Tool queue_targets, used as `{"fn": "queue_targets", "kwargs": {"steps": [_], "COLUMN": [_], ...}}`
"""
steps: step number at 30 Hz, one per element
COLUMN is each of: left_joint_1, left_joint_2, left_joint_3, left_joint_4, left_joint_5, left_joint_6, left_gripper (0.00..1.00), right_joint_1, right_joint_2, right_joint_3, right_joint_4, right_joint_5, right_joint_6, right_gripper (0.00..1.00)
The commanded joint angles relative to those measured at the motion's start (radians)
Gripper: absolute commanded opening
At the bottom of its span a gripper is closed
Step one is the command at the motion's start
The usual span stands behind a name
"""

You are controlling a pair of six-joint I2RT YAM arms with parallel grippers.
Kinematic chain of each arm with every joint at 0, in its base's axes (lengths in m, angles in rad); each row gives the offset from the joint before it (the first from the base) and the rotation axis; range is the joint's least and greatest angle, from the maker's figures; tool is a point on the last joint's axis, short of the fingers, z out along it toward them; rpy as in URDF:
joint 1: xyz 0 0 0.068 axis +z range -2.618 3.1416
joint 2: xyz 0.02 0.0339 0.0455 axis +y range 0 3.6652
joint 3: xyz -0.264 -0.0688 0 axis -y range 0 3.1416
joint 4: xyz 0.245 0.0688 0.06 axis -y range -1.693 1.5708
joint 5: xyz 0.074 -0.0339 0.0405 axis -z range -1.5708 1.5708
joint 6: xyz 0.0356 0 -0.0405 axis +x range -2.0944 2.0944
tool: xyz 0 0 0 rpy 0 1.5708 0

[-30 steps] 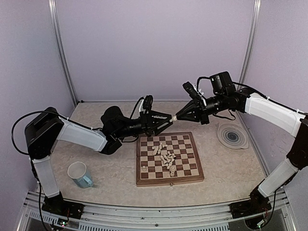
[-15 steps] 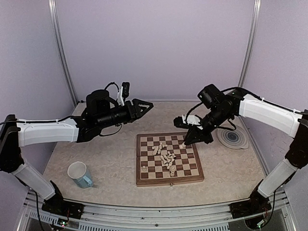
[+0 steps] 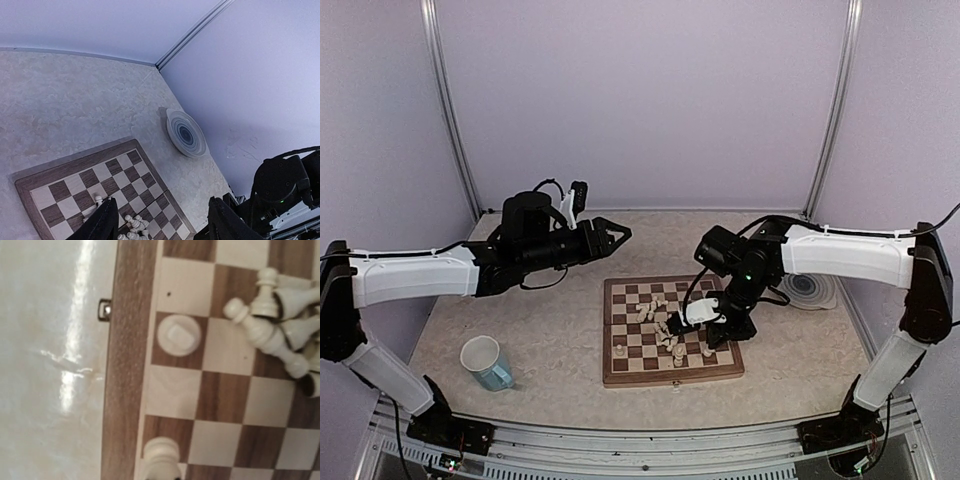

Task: Set up the chess pieces on the board
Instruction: Place the knight at g1.

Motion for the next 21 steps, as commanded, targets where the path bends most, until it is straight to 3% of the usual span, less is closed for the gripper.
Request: {"fn": "queue_targets", "kwargs": {"steps": [1, 21], "left_joint_1": [0.004, 0.005], "left_joint_2": [-0.034, -0.014], "left_joint_3": [0.005, 0.011], "left_joint_4": [-0.048, -0.062], "left_joint_5": [-0.031, -0.014], "left_joint_6": [0.023, 0.02], "left_gripper": [0.61, 0.62], "right_joint_1": [0.025, 0.031], "right_joint_2": [0.038, 0.097], "right_joint_3": [-0.012, -0.028], "right_joint_4": [-0.037, 0.003], "right_joint_5": [0.049, 0.069], "right_joint_6": [0.0, 0.02], "right_gripper": [0.0, 0.03]}}
